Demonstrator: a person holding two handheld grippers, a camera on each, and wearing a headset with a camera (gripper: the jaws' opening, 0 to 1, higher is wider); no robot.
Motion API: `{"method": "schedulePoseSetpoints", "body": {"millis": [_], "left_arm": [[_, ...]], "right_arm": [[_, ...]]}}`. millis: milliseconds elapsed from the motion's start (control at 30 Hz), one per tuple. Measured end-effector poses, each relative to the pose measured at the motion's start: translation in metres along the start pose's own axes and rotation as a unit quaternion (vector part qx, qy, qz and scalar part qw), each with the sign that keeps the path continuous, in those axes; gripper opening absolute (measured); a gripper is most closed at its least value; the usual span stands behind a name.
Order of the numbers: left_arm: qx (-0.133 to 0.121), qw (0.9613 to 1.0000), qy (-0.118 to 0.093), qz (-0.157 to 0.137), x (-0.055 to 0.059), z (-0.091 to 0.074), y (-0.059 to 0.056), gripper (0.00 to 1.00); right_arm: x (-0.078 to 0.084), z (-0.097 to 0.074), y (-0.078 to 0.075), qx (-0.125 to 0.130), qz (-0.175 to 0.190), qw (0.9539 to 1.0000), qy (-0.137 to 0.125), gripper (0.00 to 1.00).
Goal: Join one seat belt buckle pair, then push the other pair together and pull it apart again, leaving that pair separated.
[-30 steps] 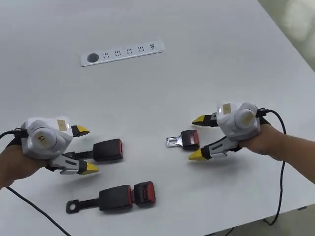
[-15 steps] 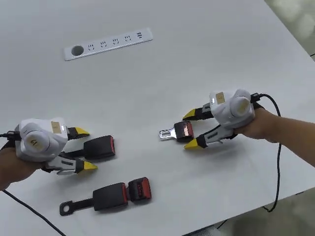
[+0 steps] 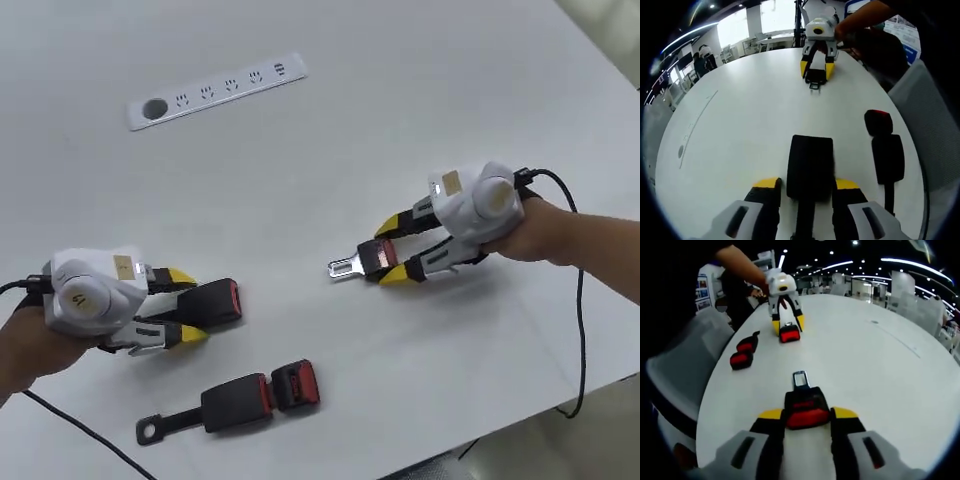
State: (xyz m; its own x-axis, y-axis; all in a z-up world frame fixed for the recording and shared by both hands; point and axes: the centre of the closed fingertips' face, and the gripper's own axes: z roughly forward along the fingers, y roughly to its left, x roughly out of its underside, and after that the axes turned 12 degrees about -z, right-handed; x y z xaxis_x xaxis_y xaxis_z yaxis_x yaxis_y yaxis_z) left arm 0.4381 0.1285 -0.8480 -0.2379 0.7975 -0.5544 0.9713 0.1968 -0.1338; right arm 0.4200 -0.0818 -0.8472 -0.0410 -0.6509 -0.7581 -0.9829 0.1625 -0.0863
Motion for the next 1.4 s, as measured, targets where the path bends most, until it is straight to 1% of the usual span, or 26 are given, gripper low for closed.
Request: {"method": "schedulePoseSetpoints", "body": {"millis": [100, 167, 233, 300, 333, 467, 567, 733, 833, 1000, 1033, 1133, 1233, 1267, 1300, 1333, 1400], "left_arm": [[0.002, 1.0, 0.0, 0.002, 0.0, 0.0, 0.001, 0.37], [0.009, 0.9999, 0.003, 0.009, 0.0, 0.0, -0.001, 0.34], [0.008, 0.9999, 0.009, 0.009, 0.0, 0.001, -0.001, 0.34], [0.007, 0.9999, 0.011, 0.01, 0.0, 0.001, 0.0, 0.34], [0.007, 0.9999, 0.01, 0.011, 0.0, 0.001, 0.0, 0.34], [0.009, 0.9999, 0.007, 0.009, 0.0, 0.001, 0.001, 0.33], [0.007, 0.9999, 0.008, 0.004, -0.001, 0.001, 0.002, 0.33], [0.009, 0.9998, 0.015, 0.003, -0.001, 0.002, 0.004, 0.33], [0.008, 0.9999, 0.014, 0.0, -0.001, 0.002, 0.004, 0.33], [0.009, 0.9998, 0.019, -0.001, -0.001, 0.002, 0.004, 0.33], [0.009, 0.9998, 0.019, -0.001, -0.001, 0.002, 0.004, 0.33], [0.009, 0.9998, 0.017, -0.004, -0.001, 0.002, 0.004, 0.33], [0.009, 0.9997, 0.02, -0.004, 0.0, 0.003, 0.004, 0.33], [0.009, 0.9997, 0.021, -0.003, 0.0, 0.002, 0.004, 0.33], [0.009, 0.9997, 0.022, -0.003, 0.0, 0.002, 0.005, 0.33], [0.01, 0.9997, 0.022, -0.003, 0.0, 0.002, 0.005, 0.33], [0.01, 0.9997, 0.023, -0.003, 0.0, 0.002, 0.005, 0.33]], "right_arm": [[0.0, 0.0, 0.0, 0.0, 0.0, 1.0, -0.007, 0.37], [0.0, -0.001, 0.0, 0.0, 0.003, 0.9999, -0.013, 0.36], [0.0, -0.001, -0.001, 0.001, 0.005, 0.9998, -0.017, 0.36], [-0.001, 0.0, -0.001, 0.005, 0.015, 0.9995, -0.027, 0.36], [0.0, 0.0, -0.001, 0.007, 0.012, 0.9995, -0.028, 0.36], [-0.004, 0.003, -0.002, 0.016, 0.031, 0.998, -0.052, 0.36], [-0.007, 0.006, -0.002, 0.021, 0.051, 0.9956, -0.076, 0.36], [-0.012, 0.012, -0.003, 0.023, 0.047, 0.995, -0.086, 0.35], [-0.015, 0.015, -0.001, 0.024, 0.043, 0.9947, -0.091, 0.35], [-0.022, 0.025, 0.002, 0.029, 0.034, 0.9942, -0.098, 0.35], [-0.023, 0.026, 0.001, 0.029, 0.037, 0.9939, -0.1, 0.35], [-0.03, 0.033, 0.001, 0.027, 0.043, 0.992, -0.115, 0.35], [-0.04, 0.043, 0.004, 0.029, 0.032, 0.9921, -0.118, 0.35], [-0.042, 0.047, 0.005, 0.03, 0.03, 0.9921, -0.118, 0.35], [-0.043, 0.049, 0.005, 0.026, 0.032, 0.9916, -0.123, 0.35], [-0.042, 0.051, 0.004, 0.028, 0.035, 0.9914, -0.123, 0.35], [-0.046, 0.055, 0.007, 0.03, 0.034, 0.9905, -0.13, 0.35]]}}
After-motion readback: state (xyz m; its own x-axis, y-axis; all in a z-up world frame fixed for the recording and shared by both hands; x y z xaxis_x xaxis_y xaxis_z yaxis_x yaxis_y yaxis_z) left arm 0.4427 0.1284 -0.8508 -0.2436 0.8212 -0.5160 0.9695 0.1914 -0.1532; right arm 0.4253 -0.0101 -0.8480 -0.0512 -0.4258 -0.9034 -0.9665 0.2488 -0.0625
